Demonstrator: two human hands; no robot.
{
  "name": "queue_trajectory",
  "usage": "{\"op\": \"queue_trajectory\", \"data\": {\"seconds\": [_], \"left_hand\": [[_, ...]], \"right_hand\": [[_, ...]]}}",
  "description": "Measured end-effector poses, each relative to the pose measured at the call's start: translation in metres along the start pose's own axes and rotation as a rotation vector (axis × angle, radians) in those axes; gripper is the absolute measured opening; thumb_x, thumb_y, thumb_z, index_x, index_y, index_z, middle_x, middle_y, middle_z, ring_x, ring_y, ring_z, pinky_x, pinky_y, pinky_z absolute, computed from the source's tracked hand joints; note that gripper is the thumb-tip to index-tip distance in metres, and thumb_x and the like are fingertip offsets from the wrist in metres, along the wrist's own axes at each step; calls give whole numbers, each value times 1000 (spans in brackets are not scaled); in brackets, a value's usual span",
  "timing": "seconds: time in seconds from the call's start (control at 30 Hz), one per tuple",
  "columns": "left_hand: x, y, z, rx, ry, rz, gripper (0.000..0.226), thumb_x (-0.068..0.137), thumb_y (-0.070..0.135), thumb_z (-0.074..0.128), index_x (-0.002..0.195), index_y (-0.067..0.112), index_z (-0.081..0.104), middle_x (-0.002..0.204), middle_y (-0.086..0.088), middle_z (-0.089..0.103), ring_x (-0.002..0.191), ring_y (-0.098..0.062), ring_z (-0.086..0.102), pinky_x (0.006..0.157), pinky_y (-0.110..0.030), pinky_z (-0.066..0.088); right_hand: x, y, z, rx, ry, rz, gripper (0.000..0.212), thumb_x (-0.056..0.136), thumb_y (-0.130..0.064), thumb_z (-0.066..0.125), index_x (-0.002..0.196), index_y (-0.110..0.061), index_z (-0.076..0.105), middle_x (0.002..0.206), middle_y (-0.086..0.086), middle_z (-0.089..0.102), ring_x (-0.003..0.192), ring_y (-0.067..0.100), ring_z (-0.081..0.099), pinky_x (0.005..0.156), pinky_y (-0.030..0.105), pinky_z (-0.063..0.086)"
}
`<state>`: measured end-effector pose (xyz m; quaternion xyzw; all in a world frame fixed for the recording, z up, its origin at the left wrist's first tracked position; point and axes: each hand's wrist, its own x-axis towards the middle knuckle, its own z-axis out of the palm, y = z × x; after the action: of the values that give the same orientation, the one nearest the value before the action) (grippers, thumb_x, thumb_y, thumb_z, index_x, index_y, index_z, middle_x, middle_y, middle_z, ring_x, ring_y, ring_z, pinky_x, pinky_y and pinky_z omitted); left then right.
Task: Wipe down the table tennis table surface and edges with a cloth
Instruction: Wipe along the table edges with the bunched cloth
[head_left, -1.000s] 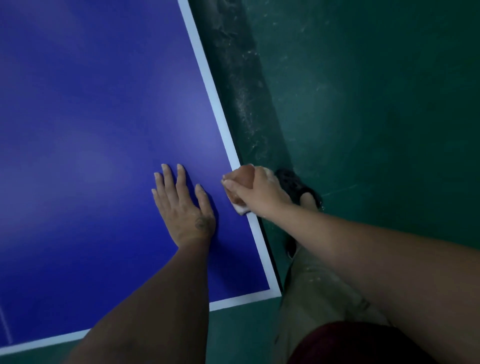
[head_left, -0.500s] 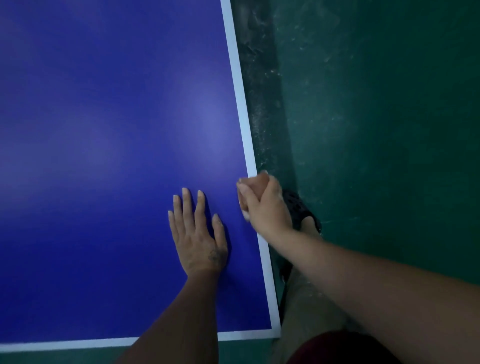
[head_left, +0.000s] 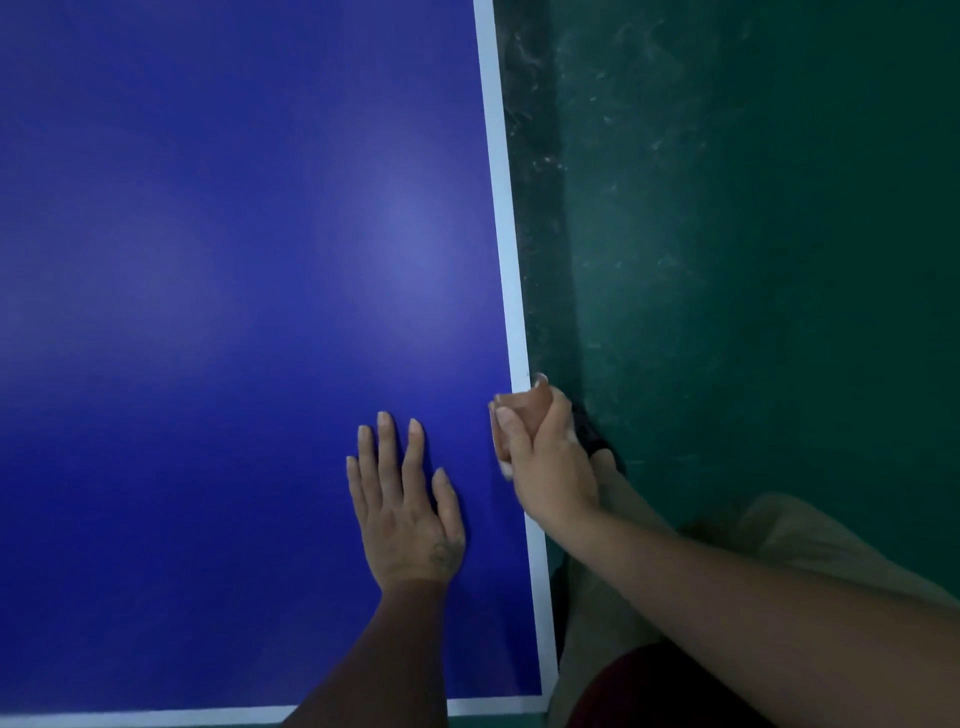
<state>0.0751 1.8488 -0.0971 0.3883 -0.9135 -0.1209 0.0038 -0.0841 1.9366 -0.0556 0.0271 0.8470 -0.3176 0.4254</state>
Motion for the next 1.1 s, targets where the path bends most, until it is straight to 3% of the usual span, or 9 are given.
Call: {"op": "queue_trajectory", "data": {"seconds": [0.17,0.3,0.33,0.37,0.43,0.5,0.67,0.93,1.1], "left_hand": [[0,1,-2,-6,-4,-3,63,110,35,41,170,14,35,183,-6,14,170,-33,10,136,-59,14],[1,3,-4,-13,-4,-6,63,110,35,42,169,14,37,183,-5,14,170,-33,10,136,-58,14],[2,3,-5,-18,2,-5,62,110,34,43,169,14,38,183,-5,15,170,-33,10,136,-58,15],[2,4,-5,-26,8,-4,62,110,34,44,168,14,39,182,-6,17,170,-33,11,136,-58,15],[1,6,-6,-33,21,-6,61,110,32,46,167,12,41,181,-8,21,169,-34,14,136,-59,17],[0,8,-10,-40,24,-6,60,109,30,48,166,10,43,180,-10,24,169,-35,16,135,-61,18],[41,23,-21,-117,70,-41,52,108,28,57,155,6,54,175,-11,37,166,-31,26,134,-58,24],[248,89,-34,-323,204,-58,38,110,28,57,141,7,64,163,-12,53,161,-31,38,131,-53,32],[361,122,-30,-302,156,-36,46,111,33,53,150,9,58,169,-13,45,164,-31,31,134,-45,24]], "right_hand": [[59,-48,-17,3,-27,-6,70,106,-68,43,154,-19,31,140,8,61,114,29,66,83,36,44],[100,-93,-41,-94,-28,-50,66,108,-63,45,150,-12,34,135,9,62,80,16,59,62,30,37],[100,-95,-42,-110,-30,-69,67,109,-61,45,152,-12,32,137,9,61,80,16,60,60,29,37],[97,-92,-40,-119,-37,-91,69,109,-59,45,157,-13,27,144,10,58,90,22,64,66,31,43],[78,-74,-36,-128,-97,-114,79,110,-57,45,167,-17,11,163,13,42,124,36,63,93,43,53],[51,-49,-34,-130,-176,-110,84,109,-58,45,171,-20,1,171,12,29,135,40,59,108,51,51],[26,-26,-32,-87,-239,-18,82,110,-56,44,171,-18,4,173,10,25,137,39,58,106,45,53],[131,-130,-52,-25,-98,-50,65,109,-55,47,153,-11,30,153,16,49,127,39,62,104,50,53],[111,-111,-56,-36,-196,-114,85,111,-55,43,171,-16,-3,174,13,21,147,39,47,113,56,49]]}}
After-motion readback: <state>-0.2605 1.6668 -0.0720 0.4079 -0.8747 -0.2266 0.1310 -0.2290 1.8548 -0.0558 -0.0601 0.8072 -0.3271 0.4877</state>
